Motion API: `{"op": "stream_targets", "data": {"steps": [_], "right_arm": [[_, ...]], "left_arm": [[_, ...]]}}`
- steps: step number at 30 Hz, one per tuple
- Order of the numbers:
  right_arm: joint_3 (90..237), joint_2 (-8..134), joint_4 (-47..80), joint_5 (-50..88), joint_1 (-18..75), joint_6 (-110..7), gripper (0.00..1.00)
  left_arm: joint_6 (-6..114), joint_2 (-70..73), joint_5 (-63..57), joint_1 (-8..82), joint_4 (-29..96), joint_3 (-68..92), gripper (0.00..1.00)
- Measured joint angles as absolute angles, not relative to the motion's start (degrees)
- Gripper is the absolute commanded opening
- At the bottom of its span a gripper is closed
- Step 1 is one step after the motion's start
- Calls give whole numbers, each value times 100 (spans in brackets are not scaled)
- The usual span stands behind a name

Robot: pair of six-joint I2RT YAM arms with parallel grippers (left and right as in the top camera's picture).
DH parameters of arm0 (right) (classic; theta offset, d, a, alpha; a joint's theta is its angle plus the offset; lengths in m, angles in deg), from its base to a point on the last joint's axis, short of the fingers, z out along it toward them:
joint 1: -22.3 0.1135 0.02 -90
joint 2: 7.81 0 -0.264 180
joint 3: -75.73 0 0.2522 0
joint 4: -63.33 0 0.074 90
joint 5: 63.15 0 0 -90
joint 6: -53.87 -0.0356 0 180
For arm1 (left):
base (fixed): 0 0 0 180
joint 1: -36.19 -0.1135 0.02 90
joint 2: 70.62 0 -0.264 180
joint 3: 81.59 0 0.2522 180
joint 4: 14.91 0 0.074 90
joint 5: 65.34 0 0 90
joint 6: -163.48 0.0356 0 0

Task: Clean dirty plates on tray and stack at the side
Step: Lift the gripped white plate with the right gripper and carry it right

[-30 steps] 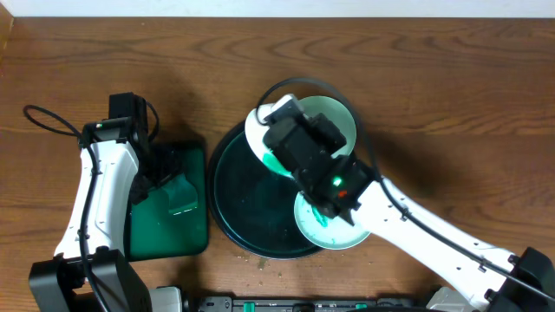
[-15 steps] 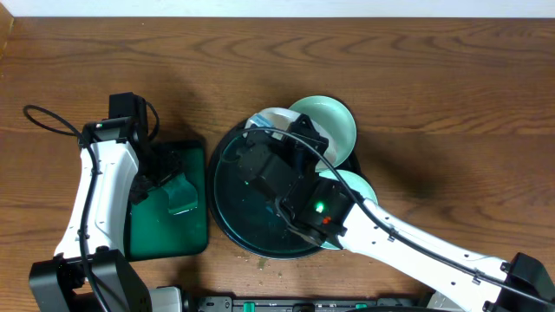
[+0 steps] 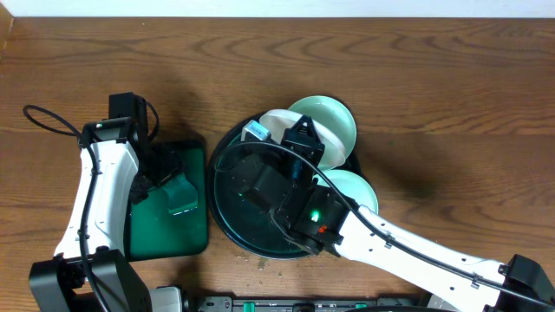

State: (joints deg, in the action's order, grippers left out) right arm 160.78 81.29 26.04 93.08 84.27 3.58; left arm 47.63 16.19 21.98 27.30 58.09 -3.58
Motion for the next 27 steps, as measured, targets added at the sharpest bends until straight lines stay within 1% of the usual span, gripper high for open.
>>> {"op": "stream_targets", "data": {"steps": [27], "right_arm": [[16078,8137,2543,9433,8469,-202,1]], "left_arm": [[4763,1619,2198,2730,5807,-358,79]]}}
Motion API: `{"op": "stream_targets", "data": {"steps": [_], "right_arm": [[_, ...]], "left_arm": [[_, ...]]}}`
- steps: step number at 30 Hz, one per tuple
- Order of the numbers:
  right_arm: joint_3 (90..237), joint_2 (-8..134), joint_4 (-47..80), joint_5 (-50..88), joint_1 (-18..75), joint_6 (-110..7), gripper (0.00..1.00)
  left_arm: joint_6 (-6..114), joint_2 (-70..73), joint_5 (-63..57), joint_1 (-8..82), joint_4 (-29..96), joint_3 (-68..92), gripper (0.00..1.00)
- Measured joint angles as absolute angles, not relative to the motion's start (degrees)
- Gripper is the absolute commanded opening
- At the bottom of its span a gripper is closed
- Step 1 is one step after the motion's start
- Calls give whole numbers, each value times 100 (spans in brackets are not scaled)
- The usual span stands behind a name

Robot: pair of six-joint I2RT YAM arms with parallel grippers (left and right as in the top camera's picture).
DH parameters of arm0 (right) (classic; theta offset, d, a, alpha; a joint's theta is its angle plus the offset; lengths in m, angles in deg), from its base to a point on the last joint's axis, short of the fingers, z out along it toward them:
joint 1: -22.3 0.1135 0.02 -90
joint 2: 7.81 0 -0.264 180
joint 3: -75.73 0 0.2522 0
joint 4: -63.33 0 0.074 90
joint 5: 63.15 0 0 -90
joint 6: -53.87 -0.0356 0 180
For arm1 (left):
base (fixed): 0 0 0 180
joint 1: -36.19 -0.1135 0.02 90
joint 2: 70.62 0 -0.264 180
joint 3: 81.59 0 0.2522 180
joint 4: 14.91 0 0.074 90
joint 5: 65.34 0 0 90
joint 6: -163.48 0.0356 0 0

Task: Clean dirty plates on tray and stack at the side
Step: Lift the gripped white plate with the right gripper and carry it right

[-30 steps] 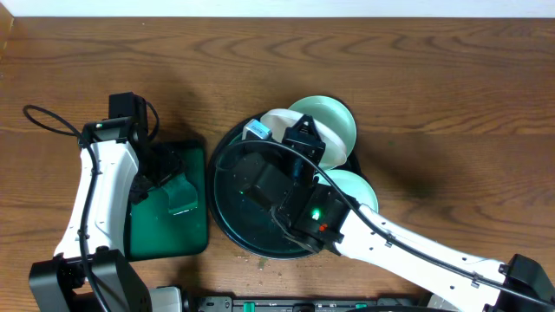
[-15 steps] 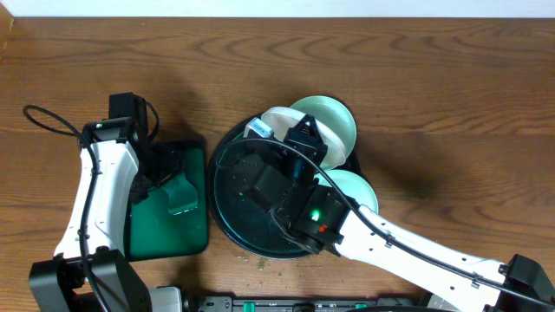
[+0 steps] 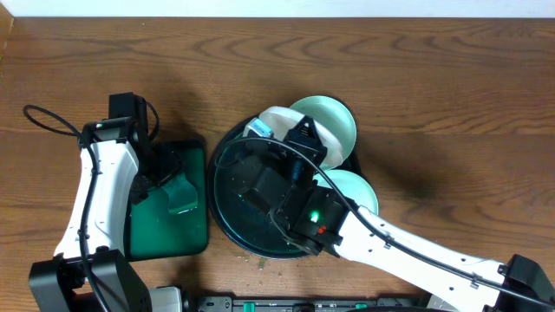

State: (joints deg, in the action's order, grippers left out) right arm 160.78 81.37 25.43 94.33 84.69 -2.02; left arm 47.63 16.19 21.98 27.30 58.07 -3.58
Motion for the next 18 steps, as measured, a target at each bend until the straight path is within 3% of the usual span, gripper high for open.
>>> {"op": "stream_targets", "data": {"steps": [12,18], "right_arm": [[16078,8196,2410,9147,8646,-724,1],[16080,8229,1944,8450,8652,-1638,1]], "left_arm": [[4761,1619,2198,2730,5829,-358,80],[4761,1619,2198,2730,5840,-358,80]]}}
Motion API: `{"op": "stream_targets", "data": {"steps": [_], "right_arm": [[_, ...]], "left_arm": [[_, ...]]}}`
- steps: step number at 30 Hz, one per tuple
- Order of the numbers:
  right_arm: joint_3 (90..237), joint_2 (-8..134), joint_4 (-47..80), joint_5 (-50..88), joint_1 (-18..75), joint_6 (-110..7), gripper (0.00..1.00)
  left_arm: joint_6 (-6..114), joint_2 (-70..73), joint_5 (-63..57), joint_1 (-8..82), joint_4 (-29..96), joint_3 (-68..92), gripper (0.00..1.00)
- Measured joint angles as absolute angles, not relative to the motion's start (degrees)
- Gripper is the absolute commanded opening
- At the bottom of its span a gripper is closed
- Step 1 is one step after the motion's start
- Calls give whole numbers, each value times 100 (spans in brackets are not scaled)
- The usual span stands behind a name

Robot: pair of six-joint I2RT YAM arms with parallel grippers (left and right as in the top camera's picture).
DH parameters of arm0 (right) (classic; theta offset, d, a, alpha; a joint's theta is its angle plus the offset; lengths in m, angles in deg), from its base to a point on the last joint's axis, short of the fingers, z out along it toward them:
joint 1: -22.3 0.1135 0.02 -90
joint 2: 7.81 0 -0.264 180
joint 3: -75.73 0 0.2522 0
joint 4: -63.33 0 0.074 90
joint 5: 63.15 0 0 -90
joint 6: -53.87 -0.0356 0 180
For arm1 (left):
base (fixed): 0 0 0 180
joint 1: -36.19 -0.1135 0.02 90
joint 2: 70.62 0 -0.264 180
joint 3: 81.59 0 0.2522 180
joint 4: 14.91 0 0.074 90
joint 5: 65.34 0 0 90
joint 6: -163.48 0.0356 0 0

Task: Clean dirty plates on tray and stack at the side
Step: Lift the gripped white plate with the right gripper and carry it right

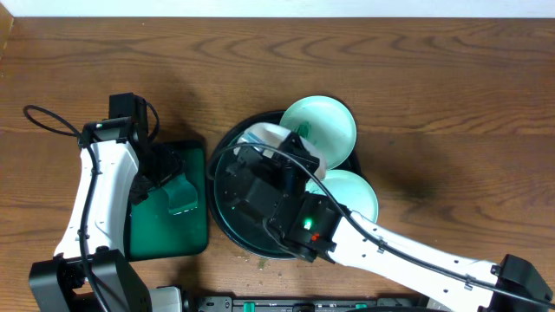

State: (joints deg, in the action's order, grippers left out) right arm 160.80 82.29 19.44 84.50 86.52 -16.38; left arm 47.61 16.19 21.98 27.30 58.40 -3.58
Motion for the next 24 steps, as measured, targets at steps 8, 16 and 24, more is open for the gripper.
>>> {"op": "stream_targets", "data": {"steps": [8,16,24], "right_arm": [[16080,8258,1671,6633,7857,-4346,1],[16080,8251,1625,5982,6541,-5970,1],[16085,8135,1168,4858,4239,-6801,1]], "left_arm": [[4763,1619,2198,2730,5842,-358,80],[4763,1619,2196,2730,5842,-358,80],[4761,1619,2196,2730,5842,-358,80]]}}
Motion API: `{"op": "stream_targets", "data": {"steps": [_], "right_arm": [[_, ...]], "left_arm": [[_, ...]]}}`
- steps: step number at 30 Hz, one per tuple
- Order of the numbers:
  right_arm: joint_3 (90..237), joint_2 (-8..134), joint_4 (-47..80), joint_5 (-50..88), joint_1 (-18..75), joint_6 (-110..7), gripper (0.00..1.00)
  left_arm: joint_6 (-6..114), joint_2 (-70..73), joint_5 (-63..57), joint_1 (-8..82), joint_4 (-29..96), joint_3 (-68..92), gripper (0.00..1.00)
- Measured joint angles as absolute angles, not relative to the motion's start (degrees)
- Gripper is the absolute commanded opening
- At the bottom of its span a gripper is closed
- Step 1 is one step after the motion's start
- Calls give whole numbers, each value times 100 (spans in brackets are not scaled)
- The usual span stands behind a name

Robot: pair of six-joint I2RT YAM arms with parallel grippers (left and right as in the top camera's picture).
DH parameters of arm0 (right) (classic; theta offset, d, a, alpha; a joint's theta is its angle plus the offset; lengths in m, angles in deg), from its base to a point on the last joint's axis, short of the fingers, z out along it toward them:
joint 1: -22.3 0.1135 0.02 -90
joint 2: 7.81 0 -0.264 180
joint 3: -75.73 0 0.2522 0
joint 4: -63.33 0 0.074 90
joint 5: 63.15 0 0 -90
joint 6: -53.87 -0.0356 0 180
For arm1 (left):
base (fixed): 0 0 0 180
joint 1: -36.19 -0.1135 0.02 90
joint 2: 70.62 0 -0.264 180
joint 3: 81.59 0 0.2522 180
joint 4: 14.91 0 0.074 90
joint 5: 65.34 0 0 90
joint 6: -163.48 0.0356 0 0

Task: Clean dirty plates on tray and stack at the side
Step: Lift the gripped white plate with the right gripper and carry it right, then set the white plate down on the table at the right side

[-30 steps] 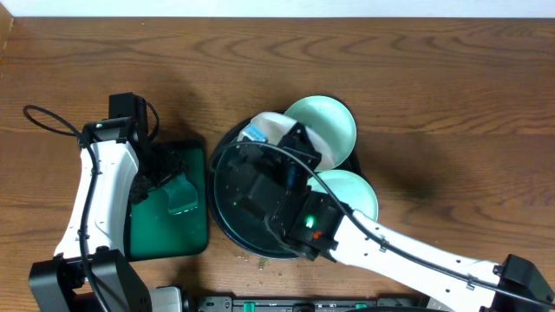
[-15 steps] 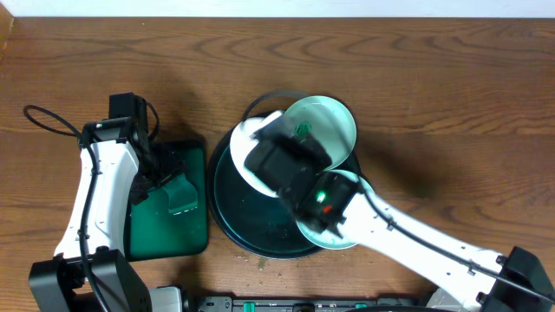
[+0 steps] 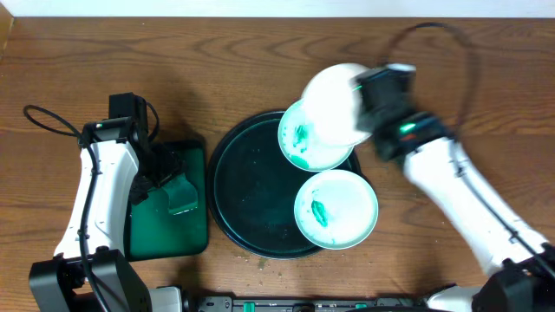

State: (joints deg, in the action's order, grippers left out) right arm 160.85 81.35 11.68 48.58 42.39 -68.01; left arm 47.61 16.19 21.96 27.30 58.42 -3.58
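Note:
A black round tray [image 3: 247, 195] holds two pale green plates. The back plate [image 3: 303, 147] and the front plate [image 3: 342, 208] each carry a green smear. My right gripper [image 3: 359, 85] is at the back right and shut on the rim of a white plate [image 3: 332, 102]. That plate is blurred and hangs above the back green plate, covering part of it. My left gripper [image 3: 173, 184] rests over a dark green square mat [image 3: 165, 236] left of the tray. A pale translucent piece shows at its tip, and its jaw state is unclear.
A black cable [image 3: 48, 121] loops on the table by the left arm. A few crumbs [image 3: 260, 260] lie at the tray's front edge. The right arm's cable arcs over the back right of the table.
My right arm, then stretched low over the tray with its gripper at the white plate by the tray's back, now stands at the back right holding that plate up. Both green plates are uncovered.
At the first two moments my right gripper sat over the tray against a white plate at the tray's back edge. Then it had shifted slightly left, still low. Now it holds the white plate raised at the back right. The left arm stayed over the green mat throughout.

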Motion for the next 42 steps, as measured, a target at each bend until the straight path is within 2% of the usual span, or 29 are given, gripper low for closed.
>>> {"op": "stream_targets", "data": {"steps": [9,13,18,24,28,31,34,35,37,42], "right_arm": [[16087,8135,908,3792,1383,-7008,1],[16096,8376,843,3586,557,-6984,1],[16102,9265,777,3403,104,-6934,1],[16102,10155,851,3269,-12,-6899,1],[16102,10218,805,3252,-14,-6892,15],[16102,10122,670,3234,-14,-6864,32],[16102,9783,576,3217,-12,-6857,41],[16102,9593,534,3215,-12,-6847,49],[16102,9110,458,3178,-10,-6814,76],[16126,7825,543,2500,111,-5931,84]], "left_arm": [[4763,1619,2198,2730,5842,-358,80],[4763,1619,2198,2730,5838,-358,80],[4761,1619,2198,2730,5825,-358,80],[4761,1619,2196,2730,5825,-358,80],[4761,1619,2198,2730,5825,-358,80],[4761,1619,2198,2730,5825,-358,80],[4761,1619,2196,2730,5825,-358,80],[4761,1619,2198,2730,5825,-358,80],[4761,1619,2196,2730,5825,-358,80],[4761,1619,2198,2730,5825,-358,80]]}}
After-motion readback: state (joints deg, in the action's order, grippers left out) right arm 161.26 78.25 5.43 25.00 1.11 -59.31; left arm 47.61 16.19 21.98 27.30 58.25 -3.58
